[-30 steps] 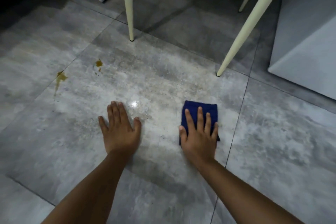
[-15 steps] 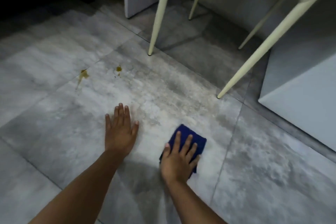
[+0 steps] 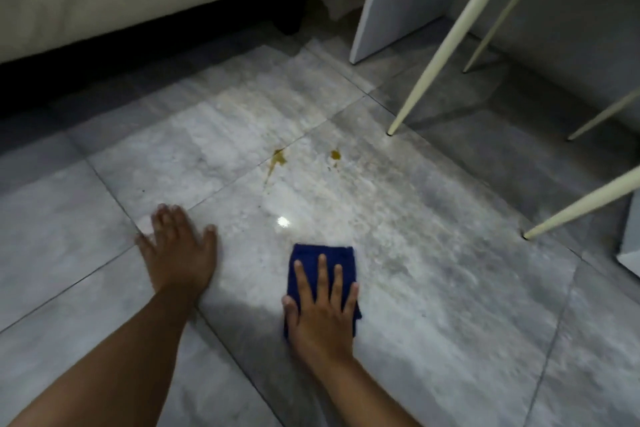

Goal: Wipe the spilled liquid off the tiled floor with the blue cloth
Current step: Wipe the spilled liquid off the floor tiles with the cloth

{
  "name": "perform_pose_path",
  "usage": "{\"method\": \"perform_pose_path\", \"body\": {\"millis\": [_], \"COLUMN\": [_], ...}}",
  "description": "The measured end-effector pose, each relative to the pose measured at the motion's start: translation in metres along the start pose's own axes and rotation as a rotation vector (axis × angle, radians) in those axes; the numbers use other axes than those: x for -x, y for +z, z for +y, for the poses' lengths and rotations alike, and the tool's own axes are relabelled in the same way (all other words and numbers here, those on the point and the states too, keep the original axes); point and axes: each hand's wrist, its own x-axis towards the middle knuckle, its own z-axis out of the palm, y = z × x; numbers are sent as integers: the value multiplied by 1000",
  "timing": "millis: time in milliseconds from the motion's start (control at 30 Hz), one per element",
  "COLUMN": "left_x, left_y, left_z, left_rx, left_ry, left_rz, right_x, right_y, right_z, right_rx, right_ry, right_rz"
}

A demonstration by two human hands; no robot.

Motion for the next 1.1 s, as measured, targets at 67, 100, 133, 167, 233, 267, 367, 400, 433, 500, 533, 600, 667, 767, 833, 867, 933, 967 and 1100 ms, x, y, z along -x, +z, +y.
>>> {"method": "perform_pose_path", "body": {"millis": [67, 100, 133, 167, 233, 267, 367, 400, 433, 500, 533, 600, 667, 767, 833, 867, 933, 967, 1100], "left_x": [1, 1, 0, 0, -1, 0, 2, 2, 2, 1, 1, 1, 1, 1, 1, 1, 0, 0, 0], "left_y": [7, 9, 10, 10, 7, 6, 4, 4, 4, 5, 6, 5, 4, 2, 1, 1, 1, 0, 0], "left_z": [-4, -4, -6, -5, -2, 1, 3, 2, 2, 1, 1, 1, 1, 3, 5, 5, 4, 4, 3], "left_rx": [0, -2, 0, 6, 15, 29, 54, 41, 23, 3, 6, 3, 4, 30, 44, 40, 27, 19, 30], "left_ry": [-10, -3, -1, -2, 1, 8, 12, 13, 16, 16, 14, 5, 0, 6, 7, 6, 3, 2, 1], "left_rz": [26, 34, 43, 49, 55, 59, 46, 39, 35, 32, 33, 27, 15, -10, -22, -22, -24, -27, -20], "right_x": [-43, -65, -86, -101, -113, -109, -89, -89, -95, -127, -147, -191, -222, -215, -181, -163, -151, -160, -242], "right_y": [-11, -19, -28, -34, -35, -33, -16, -11, -9, -13, -17, -31, -45, -47, -34, -26, -14, -15, -43], "right_z": [-16, -18, -18, -15, -7, -5, -28, -39, -50, -72, -81, -87, -80, -63, -73, -84, -106, -116, -111], "right_rx": [-18, -12, -3, -10, -57, -69, -32, -8, 7, 11, 14, 39, 20, -72, -86, -73, -33, -25, -21], "right_ry": [-100, -110, -93, -40, 142, 222, 181, 97, 10, -134, -191, -239, -123, 183, 202, 144, 0, -63, -156], "right_rz": [-30, -27, -22, -1, 82, 115, 163, 153, 127, 68, 50, 36, 39, 119, 161, 172, 127, 86, 38]}}
